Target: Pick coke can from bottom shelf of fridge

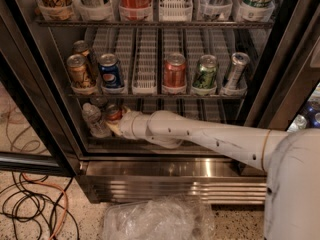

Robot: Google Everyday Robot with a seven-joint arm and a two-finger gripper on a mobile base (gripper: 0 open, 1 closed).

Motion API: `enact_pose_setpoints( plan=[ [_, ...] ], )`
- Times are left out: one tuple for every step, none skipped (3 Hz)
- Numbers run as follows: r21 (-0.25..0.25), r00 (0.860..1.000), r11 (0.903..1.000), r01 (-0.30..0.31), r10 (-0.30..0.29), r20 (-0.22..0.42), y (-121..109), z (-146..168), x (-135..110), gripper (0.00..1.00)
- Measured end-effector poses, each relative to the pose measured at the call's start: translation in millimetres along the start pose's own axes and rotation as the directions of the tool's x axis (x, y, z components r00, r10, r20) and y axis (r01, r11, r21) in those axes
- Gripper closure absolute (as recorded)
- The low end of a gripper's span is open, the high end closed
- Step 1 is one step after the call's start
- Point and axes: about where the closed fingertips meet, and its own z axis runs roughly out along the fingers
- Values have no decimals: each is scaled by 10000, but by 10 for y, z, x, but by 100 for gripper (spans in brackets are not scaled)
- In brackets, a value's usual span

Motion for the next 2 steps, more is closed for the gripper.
enact_pose_setpoints(
  plan=[
    [32,9904,9995,-312,305,1351,-226,-288,-276,100],
    [137,9693,9981,-593,543,2397,-338,-477,-548,100]
  ],
)
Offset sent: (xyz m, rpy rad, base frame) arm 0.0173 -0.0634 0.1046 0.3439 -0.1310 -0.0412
